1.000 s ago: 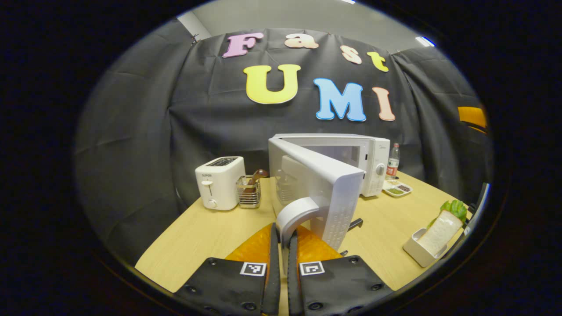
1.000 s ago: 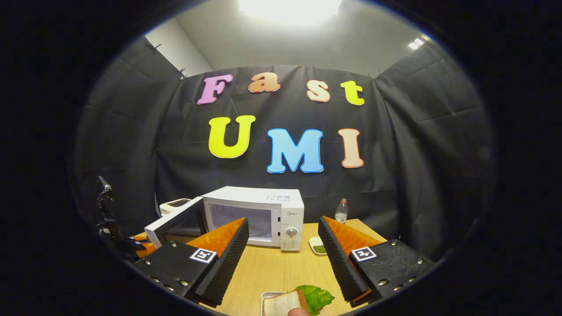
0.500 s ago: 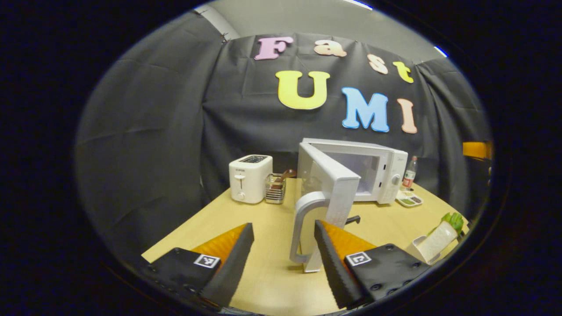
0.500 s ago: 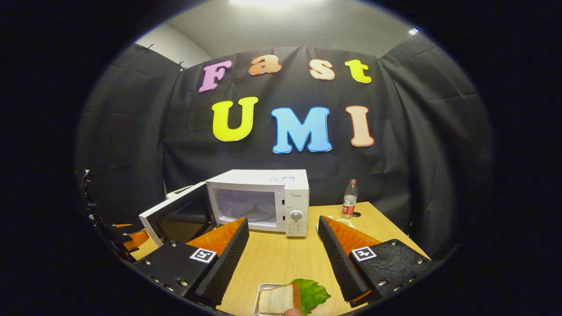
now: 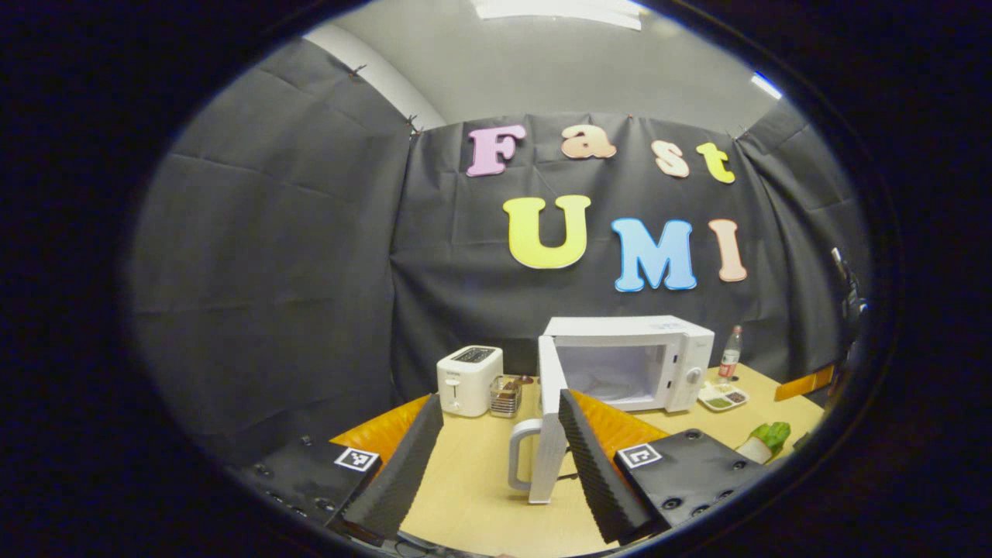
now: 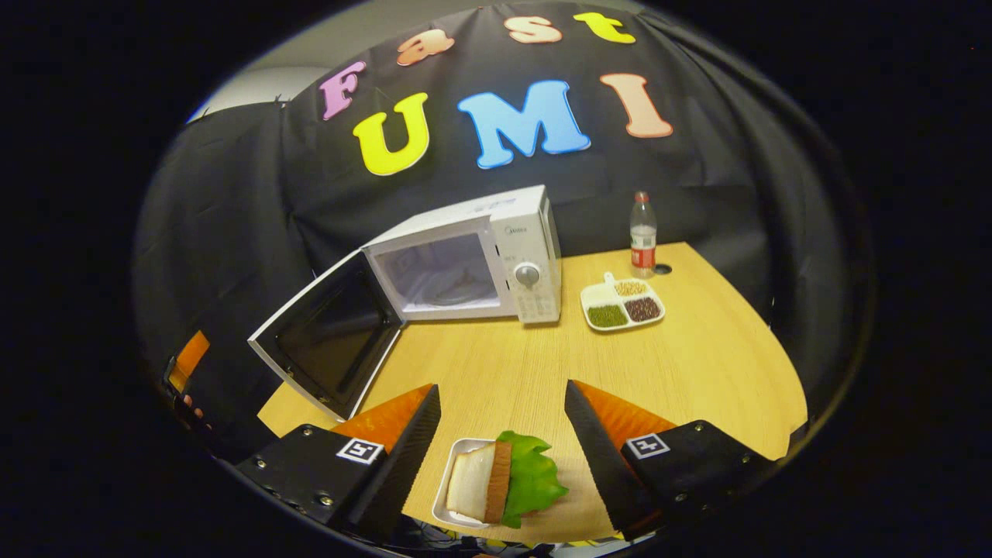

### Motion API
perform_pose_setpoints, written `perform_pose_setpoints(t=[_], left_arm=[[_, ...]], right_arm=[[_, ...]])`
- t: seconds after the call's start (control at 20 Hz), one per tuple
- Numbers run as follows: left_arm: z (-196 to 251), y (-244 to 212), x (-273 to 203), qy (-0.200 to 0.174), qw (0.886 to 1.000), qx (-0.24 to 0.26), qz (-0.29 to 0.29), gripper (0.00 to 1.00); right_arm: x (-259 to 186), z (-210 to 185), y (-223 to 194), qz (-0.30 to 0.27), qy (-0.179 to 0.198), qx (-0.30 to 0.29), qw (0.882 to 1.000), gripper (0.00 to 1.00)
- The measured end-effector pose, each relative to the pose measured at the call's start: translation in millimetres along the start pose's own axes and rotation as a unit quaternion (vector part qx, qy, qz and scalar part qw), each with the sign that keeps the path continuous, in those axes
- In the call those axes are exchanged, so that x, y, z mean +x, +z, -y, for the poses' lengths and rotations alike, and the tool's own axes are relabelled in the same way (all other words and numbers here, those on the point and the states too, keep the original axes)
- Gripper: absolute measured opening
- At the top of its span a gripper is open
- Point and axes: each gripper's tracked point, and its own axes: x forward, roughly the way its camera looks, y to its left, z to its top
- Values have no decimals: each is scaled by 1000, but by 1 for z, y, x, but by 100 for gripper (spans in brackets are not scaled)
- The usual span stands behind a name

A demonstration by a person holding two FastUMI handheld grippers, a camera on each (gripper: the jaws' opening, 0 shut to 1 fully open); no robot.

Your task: Open the microwave oven with the left hand, put the food in, and close the microwave oven.

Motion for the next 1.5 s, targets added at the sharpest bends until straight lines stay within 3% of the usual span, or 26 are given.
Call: perform_pose_setpoints(t=[0.2,0.25,0.3,0.4,0.6,0.7,0.85,0.9,0.95,1.05,1.3,1.5], left_arm=[[17,18,-12,5,1000,3,17,96],[19,19,-14,7,1000,4,17,96],[24,20,-17,5,1000,5,17,96],[28,20,-20,11,1000,12,17,96],[40,21,-23,23,999,18,18,96],[46,25,-26,29,999,17,22,96],[55,30,-28,39,999,15,30,96],[56,32,-29,44,998,16,31,98],[58,33,-31,48,998,18,34,98],[61,35,-34,53,998,20,36,98],[60,40,-30,55,997,32,37,96],[56,41,-10,47,998,16,41,96]], right_arm=[[21,10,-33,-77,27,39,996,98],[23,14,-43,-96,31,44,994,90],[23,17,-52,-116,36,50,991,98],[23,17,-71,-153,50,65,985,98],[17,5,-100,-221,95,110,964,95],[16,-1,-112,-250,111,126,953,83],[18,-7,-114,-270,131,152,942,83],[16,-12,-119,-284,140,154,936,44],[14,-10,-118,-286,148,143,936,43],[16,-12,-115,-280,154,134,938,30],[15,-31,-77,-238,181,157,941,30],[35,-46,-43,-184,174,153,955,30]])
